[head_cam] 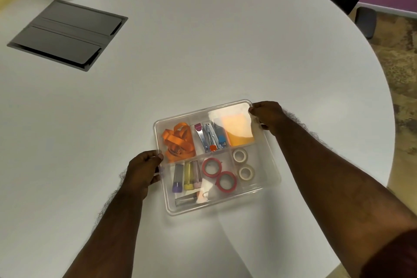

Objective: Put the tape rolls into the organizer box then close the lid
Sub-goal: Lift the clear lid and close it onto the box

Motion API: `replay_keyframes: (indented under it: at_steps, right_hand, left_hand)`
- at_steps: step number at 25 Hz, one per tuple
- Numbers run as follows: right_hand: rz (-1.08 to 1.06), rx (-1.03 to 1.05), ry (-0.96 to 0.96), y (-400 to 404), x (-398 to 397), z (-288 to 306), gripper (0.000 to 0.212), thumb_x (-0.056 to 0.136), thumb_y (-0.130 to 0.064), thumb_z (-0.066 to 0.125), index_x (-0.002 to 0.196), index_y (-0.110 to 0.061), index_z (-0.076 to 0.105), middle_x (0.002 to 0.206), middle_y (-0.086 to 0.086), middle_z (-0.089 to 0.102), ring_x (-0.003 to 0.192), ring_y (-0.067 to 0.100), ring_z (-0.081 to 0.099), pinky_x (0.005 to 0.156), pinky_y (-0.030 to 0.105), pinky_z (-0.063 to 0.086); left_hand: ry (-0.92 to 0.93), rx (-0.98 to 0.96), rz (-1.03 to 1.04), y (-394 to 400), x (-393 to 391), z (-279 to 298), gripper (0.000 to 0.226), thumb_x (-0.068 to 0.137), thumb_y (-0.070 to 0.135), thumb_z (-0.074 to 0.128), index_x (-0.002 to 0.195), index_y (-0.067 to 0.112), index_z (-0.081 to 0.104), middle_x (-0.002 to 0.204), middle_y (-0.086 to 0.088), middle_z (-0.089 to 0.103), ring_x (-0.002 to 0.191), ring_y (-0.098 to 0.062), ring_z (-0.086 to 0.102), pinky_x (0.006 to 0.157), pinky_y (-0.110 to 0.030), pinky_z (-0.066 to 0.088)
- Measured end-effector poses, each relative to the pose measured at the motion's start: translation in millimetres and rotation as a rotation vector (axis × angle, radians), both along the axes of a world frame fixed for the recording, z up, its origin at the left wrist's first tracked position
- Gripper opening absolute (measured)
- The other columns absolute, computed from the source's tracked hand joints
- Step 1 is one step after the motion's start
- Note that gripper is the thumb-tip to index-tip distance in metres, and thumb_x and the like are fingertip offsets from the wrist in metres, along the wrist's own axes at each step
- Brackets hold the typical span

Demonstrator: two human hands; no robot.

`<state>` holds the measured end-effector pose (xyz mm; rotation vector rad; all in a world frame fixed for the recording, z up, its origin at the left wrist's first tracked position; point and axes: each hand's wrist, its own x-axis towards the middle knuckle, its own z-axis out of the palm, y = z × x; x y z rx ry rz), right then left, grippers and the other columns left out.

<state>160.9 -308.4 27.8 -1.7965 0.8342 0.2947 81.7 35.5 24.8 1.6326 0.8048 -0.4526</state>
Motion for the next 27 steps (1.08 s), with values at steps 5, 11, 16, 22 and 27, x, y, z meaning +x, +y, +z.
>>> replay_keyframes:
  at_steps: [5, 11, 16, 22, 27]
  right_hand:
    - [-0.077, 0.160, 0.104, -2, -1, -7, 0.030, 0.085, -0.022, 0.070, 0.108, -0.004, 0.067, 0.090, 0.014, 0.060, 0.080, 0.026, 0.056, 0.076, 0.037, 0.050]
    - [0.013, 0.166, -0.030, -5, -29, 0, 0.041, 0.092, -0.043, 0.057, 0.113, -0.008, 0.065, 0.092, 0.008, 0.066, 0.084, 0.026, 0.062, 0.074, 0.035, 0.050]
    - [0.201, 0.342, 0.086, -36, -127, 4, 0.035, 0.089, -0.039, 0.062, 0.121, -0.027, 0.061, 0.114, -0.001, 0.070, 0.103, 0.020, 0.065, 0.088, 0.039, 0.050]
    - [0.140, 0.469, 0.077, -38, -194, -7, 0.039, 0.082, -0.023, 0.068, 0.121, -0.023, 0.063, 0.101, 0.003, 0.067, 0.089, 0.018, 0.066, 0.079, 0.034, 0.058]
    - [0.023, 0.455, 0.118, -35, -194, -12, 0.027, 0.088, -0.013, 0.067, 0.115, -0.014, 0.066, 0.093, 0.007, 0.067, 0.084, 0.021, 0.068, 0.069, 0.034, 0.060]
  left_hand:
    - [0.000, 0.011, 0.012, -4, 2, 1, 0.011, 0.096, 0.015, 0.060, 0.105, 0.016, 0.065, 0.096, -0.005, 0.069, 0.085, -0.022, 0.065, 0.063, -0.032, 0.052]
    - [-0.029, 0.052, -0.026, -4, -8, -4, 0.022, 0.098, 0.028, 0.056, 0.115, 0.015, 0.062, 0.111, -0.011, 0.068, 0.097, -0.030, 0.066, 0.077, -0.041, 0.057]
    - [0.029, -0.145, -0.143, 4, -74, 2, 0.021, 0.097, 0.032, 0.057, 0.112, 0.022, 0.067, 0.105, -0.002, 0.077, 0.097, -0.021, 0.071, 0.081, -0.037, 0.056]
    - [0.088, -0.358, -0.025, 10, -124, -13, 0.034, 0.091, 0.000, 0.061, 0.122, 0.010, 0.065, 0.119, -0.009, 0.073, 0.109, -0.024, 0.068, 0.085, -0.027, 0.059]
    - [0.034, -0.319, 0.065, 1, -126, -12, 0.027, 0.091, -0.005, 0.058, 0.112, 0.009, 0.068, 0.104, -0.005, 0.078, 0.093, -0.015, 0.072, 0.078, -0.021, 0.059]
